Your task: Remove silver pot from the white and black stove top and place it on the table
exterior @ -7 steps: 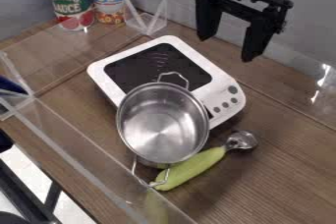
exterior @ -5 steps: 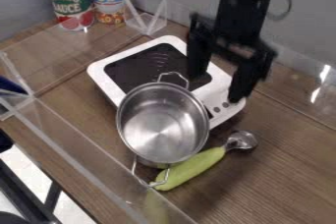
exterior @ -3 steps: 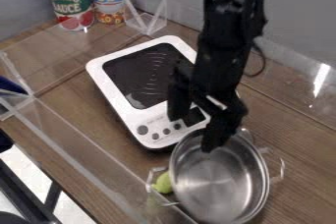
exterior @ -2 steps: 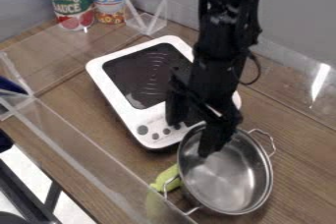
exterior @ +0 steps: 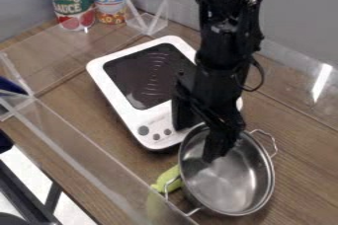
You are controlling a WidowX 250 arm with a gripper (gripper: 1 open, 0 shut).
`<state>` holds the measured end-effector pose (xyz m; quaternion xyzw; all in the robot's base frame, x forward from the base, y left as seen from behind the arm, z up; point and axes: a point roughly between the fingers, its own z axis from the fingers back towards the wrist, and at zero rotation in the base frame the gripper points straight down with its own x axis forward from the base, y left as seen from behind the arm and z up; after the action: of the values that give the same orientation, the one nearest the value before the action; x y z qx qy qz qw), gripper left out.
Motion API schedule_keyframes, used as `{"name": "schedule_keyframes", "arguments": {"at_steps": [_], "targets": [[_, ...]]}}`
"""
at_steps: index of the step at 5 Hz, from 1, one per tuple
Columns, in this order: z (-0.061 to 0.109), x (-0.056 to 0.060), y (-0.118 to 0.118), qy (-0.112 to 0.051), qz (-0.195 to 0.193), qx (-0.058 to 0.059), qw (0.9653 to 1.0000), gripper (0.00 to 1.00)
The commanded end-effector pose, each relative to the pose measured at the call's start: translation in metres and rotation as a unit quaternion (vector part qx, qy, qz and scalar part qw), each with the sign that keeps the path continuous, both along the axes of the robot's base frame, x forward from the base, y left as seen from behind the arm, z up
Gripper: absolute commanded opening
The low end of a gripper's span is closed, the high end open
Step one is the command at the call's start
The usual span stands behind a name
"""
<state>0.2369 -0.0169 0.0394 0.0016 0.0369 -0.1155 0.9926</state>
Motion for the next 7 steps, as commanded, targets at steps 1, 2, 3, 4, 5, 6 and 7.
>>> {"name": "schedule_keyframes", "arguments": {"at_steps": [1, 2, 3, 4, 5, 6, 7], "targets": [[-0.003, 0.000, 0.003, 0.000, 0.017, -0.003, 0.9998, 1.00], [-0.002, -0.001, 0.006, 0.001, 0.039, -0.006, 0.9992, 1.00], [0.001, 0.000, -0.001, 0.001, 0.040, -0.009, 0.9992, 1.00], [0.004, 0.002, -0.009, 0.001, 0.041, -0.011, 0.9991, 1.00], [0.004, 0.010, -0.004, 0.002, 0.026, -0.014, 0.9996, 1.00], [0.006, 0.020, 0.001, 0.000, 0.014, -0.017, 0.9998, 1.00], [0.006, 0.029, 0.005, 0.000, 0.002, -0.020, 0.9998, 1.00]]}}
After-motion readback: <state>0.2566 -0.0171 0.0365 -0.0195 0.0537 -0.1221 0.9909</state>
